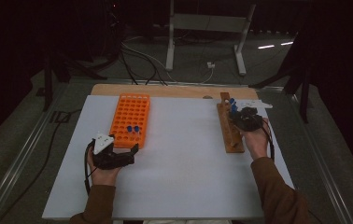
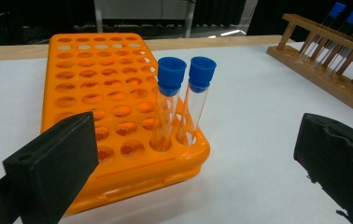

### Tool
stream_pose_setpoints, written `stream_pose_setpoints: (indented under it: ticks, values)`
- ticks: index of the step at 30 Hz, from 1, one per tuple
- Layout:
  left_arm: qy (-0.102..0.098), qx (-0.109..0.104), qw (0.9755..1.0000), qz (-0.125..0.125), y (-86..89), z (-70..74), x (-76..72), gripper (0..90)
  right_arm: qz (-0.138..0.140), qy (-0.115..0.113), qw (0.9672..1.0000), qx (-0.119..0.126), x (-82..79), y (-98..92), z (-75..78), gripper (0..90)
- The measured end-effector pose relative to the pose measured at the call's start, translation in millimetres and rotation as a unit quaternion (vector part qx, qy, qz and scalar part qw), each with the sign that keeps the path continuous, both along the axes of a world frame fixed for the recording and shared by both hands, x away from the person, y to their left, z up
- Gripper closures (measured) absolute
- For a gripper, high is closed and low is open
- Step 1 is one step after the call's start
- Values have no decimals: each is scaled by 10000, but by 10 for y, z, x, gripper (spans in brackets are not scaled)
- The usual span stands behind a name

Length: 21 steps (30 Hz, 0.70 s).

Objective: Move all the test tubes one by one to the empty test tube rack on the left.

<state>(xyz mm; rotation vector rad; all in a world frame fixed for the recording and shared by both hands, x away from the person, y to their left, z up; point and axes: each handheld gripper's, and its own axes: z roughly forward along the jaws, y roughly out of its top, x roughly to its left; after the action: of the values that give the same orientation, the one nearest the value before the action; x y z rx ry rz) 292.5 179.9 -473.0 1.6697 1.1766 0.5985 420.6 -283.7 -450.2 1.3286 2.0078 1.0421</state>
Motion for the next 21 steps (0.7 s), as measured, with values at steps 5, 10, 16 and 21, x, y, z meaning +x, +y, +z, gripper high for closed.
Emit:
stream_pose_setpoints:
  ticks: [5, 10, 16, 21]
  values:
    - [-3, -2, 10000, 7, 5, 1, -2, 8, -63, 34, 10000, 2, 7, 15, -52, 768]
    - [-9, -22, 10000, 24, 18, 3, -2, 8, -77, 43, 10000, 45, 6, 15, -47, 771]
    - [-4, -42, 10000, 18, 22, 4, -2, 8, -108, -34, 9998, 192, -31, -32, 13, 772]
    - [7, -59, 10000, 30, 26, 2, -1, 8, -100, -122, 9996, 245, -76, -72, 83, 772]
